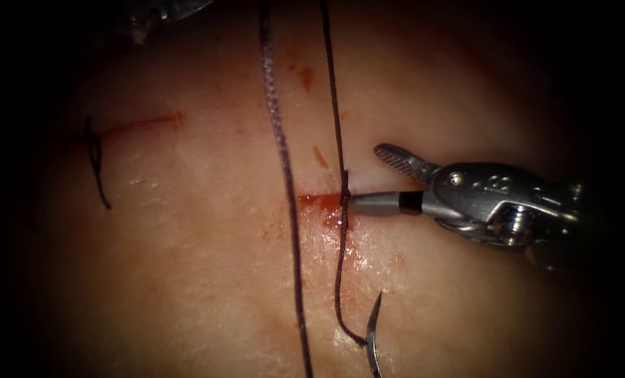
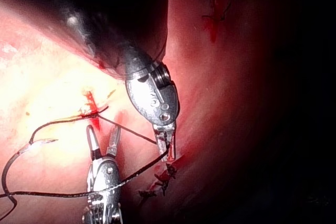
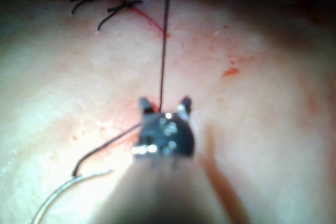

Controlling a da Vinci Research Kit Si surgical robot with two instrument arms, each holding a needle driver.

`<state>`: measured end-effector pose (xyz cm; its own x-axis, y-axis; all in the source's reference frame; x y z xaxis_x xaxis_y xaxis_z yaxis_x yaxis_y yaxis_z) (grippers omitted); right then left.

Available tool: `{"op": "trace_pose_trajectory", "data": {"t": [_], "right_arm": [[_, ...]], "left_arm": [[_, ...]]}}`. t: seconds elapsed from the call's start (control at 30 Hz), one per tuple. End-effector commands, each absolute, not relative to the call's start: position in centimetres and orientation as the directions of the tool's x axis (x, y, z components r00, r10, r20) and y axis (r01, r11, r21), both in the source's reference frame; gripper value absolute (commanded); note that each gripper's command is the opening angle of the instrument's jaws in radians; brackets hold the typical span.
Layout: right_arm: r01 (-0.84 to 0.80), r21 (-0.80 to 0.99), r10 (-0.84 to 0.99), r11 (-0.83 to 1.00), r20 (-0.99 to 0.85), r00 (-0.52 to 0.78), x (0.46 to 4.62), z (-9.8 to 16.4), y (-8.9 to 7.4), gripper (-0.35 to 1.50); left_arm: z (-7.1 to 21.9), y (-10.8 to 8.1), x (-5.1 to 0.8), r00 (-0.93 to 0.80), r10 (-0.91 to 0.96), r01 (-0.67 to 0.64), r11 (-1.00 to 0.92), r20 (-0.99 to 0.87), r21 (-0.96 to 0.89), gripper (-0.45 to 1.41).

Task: Wound Closure

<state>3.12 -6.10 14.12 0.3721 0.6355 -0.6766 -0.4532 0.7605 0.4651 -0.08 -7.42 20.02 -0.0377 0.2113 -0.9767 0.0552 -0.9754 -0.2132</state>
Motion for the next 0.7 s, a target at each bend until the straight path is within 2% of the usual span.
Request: {"op": "trace_pose_trajectory", "data": {"t": [0.03,0.7], "right_arm": [[-0.441,0.472,0.634,0.763,-0.678,0.372,3.3,14.25,-6.2,1.46],[-0.443,0.479,0.634,0.758,-0.699,0.33,3.63,14.28,-6.08,1.43]], "left_arm": [[20.11,-7.44,-0.13,-0.038,0.211,0.056,-0.975,-0.977,-0.213,-0.45],[20.19,-7.57,-0.16,-0.04,0.197,0.058,-0.978,-0.98,-0.199,-0.45]]}}
